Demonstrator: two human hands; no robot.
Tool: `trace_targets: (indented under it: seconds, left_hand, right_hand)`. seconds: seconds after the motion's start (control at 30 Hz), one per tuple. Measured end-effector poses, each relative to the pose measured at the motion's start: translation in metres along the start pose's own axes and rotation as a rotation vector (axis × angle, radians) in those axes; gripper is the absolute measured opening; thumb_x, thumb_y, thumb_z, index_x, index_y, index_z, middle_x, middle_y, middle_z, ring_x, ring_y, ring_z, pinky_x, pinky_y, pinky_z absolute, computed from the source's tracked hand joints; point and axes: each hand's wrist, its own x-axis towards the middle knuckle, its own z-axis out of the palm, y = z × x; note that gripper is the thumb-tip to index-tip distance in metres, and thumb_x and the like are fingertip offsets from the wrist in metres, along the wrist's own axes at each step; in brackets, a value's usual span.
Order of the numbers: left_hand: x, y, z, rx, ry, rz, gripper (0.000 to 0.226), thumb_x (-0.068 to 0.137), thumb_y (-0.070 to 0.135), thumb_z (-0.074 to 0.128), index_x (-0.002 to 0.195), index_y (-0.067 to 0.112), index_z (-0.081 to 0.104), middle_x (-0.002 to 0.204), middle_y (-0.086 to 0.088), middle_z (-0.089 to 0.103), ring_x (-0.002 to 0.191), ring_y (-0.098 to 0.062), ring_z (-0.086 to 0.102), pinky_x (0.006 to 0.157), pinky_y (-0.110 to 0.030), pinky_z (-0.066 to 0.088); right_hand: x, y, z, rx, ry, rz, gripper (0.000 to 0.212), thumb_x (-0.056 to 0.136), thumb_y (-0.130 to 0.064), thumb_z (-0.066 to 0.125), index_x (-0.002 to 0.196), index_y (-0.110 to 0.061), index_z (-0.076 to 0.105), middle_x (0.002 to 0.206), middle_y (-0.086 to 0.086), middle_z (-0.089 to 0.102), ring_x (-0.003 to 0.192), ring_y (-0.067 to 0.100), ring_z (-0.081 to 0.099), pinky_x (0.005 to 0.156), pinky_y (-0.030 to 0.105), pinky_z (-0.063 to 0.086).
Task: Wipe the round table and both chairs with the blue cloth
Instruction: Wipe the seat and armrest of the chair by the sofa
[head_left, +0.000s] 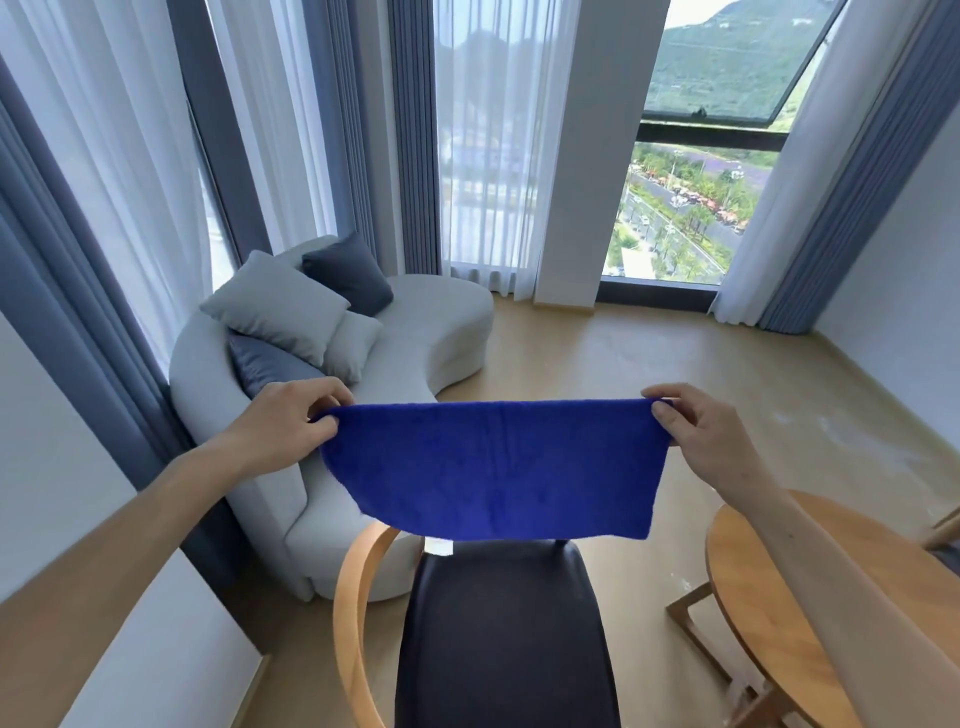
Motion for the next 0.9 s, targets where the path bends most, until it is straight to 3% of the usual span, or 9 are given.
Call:
trace_targets:
  seconds: [0.13, 0.3, 0.43, 0.57, 0.7, 0.8, 0.9]
  left_hand:
    - [-0.001, 0.005, -0.005, -0.015, -0.008, 0.018, 0.035, 0.086, 0.001, 0.053, 0.080, 0.035, 0.058, 0.080, 0.010, 0.065, 0.078, -0.008, 0.059, 0.067, -0.023, 0.045]
    - [0.006, 0.023, -0.017, -0.001, 0.035, 0.104, 0.028, 0.084, 0.000, 0.052, 0.081, 0.026, 0.061, 0.079, 0.009, 0.064, 0.077, -0.007, 0.058, 0.066, -0.021, 0.043]
    - [0.011, 0.037, -0.026, -0.020, 0.027, 0.149, 0.022, 0.081, 0.009, 0.047, 0.082, 0.025, 0.062, 0.081, 0.007, 0.066, 0.077, -0.007, 0.059, 0.067, -0.023, 0.044]
    - [0.015, 0.052, -0.031, -0.026, 0.000, 0.176, 0.031, 0.085, -0.002, 0.048, 0.082, 0.027, 0.060, 0.080, 0.010, 0.064, 0.075, 0.001, 0.056, 0.064, -0.017, 0.041]
    - [0.023, 0.060, -0.033, -0.026, -0.015, 0.154, 0.029, 0.089, 0.000, 0.045, 0.088, 0.023, 0.062, 0.081, 0.012, 0.062, 0.069, 0.001, 0.054, 0.058, -0.012, 0.037]
    - [0.027, 0.055, -0.035, -0.028, -0.031, 0.112, 0.028, 0.090, 0.000, 0.045, 0.089, 0.023, 0.062, 0.082, 0.009, 0.062, 0.069, -0.003, 0.054, 0.059, -0.017, 0.039]
    - [0.028, 0.039, -0.032, -0.021, -0.084, 0.100, 0.033, 0.088, 0.000, 0.047, 0.089, 0.029, 0.063, 0.086, 0.005, 0.067, 0.079, -0.008, 0.059, 0.067, -0.024, 0.047]
  right_hand:
    - [0.002, 0.000, -0.007, -0.041, -0.122, -0.014, 0.024, 0.099, -0.005, 0.045, 0.107, -0.022, 0.060, 0.093, -0.008, 0.064, 0.090, 0.016, 0.060, 0.079, 0.035, 0.051]
    - [0.006, 0.013, -0.010, -0.233, -0.286, 0.012, 0.029, 0.096, -0.001, 0.045, 0.094, -0.027, 0.059, 0.089, -0.002, 0.067, 0.086, 0.020, 0.062, 0.080, 0.043, 0.054]
    - [0.004, 0.022, -0.008, -0.332, -0.320, 0.013, 0.034, 0.094, 0.000, 0.047, 0.087, -0.031, 0.057, 0.084, -0.003, 0.066, 0.079, 0.018, 0.061, 0.076, 0.043, 0.054]
    - [0.001, 0.030, -0.006, -0.370, -0.365, 0.045, 0.039, 0.091, 0.004, 0.048, 0.080, -0.033, 0.059, 0.082, -0.006, 0.066, 0.075, 0.018, 0.063, 0.072, 0.040, 0.055]
    - [-0.008, 0.033, -0.003, -0.361, -0.472, 0.057, 0.035, 0.093, 0.003, 0.046, 0.087, -0.028, 0.061, 0.085, -0.007, 0.066, 0.082, 0.012, 0.062, 0.074, 0.028, 0.052]
    - [-0.016, 0.032, -0.006, -0.254, -0.515, 0.067, 0.033, 0.097, 0.000, 0.042, 0.102, -0.025, 0.063, 0.093, -0.007, 0.070, 0.090, 0.011, 0.065, 0.081, 0.026, 0.054]
    - [-0.017, 0.028, -0.009, -0.234, -0.511, 0.057, 0.033, 0.100, -0.003, 0.039, 0.105, -0.026, 0.062, 0.096, -0.009, 0.069, 0.092, 0.010, 0.063, 0.080, 0.024, 0.052]
